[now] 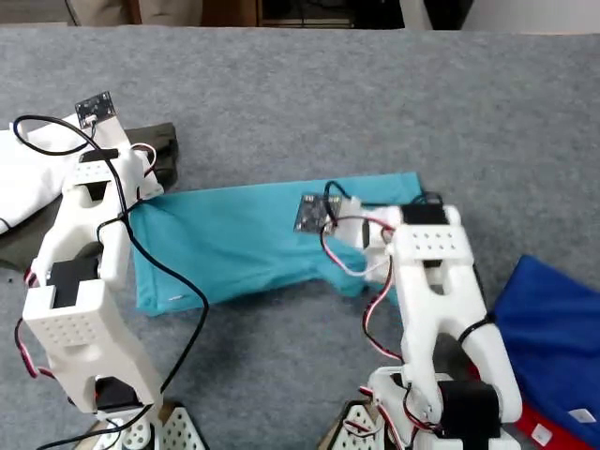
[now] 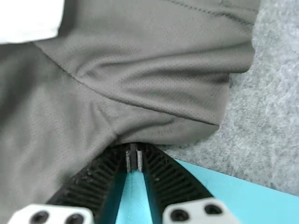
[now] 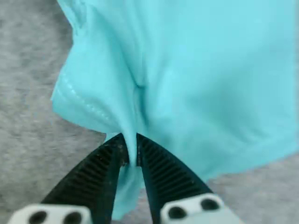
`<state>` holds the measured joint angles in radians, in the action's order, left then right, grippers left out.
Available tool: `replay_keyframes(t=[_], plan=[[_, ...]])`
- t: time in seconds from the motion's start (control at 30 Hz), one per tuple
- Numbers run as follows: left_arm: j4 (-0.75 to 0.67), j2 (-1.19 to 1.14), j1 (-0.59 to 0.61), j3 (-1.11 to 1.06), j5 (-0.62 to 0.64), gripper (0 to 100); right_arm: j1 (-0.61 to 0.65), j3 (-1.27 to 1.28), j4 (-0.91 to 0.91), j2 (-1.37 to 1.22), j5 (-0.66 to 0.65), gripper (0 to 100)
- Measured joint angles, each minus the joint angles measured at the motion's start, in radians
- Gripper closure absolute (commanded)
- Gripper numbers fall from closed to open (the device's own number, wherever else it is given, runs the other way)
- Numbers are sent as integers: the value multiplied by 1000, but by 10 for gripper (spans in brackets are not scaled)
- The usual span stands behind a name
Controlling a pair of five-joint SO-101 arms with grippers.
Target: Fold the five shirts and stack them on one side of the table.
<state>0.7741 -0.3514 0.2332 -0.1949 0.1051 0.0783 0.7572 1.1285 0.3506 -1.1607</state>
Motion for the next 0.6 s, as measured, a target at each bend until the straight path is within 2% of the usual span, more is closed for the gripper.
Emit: replay_keyframes(t=[0.43, 0.6], plan=[[0, 0, 0, 0, 0, 982, 61, -396, 77, -376, -2, 995], [0, 0, 0, 0, 0, 982, 127, -493, 92, -462, -74, 990]])
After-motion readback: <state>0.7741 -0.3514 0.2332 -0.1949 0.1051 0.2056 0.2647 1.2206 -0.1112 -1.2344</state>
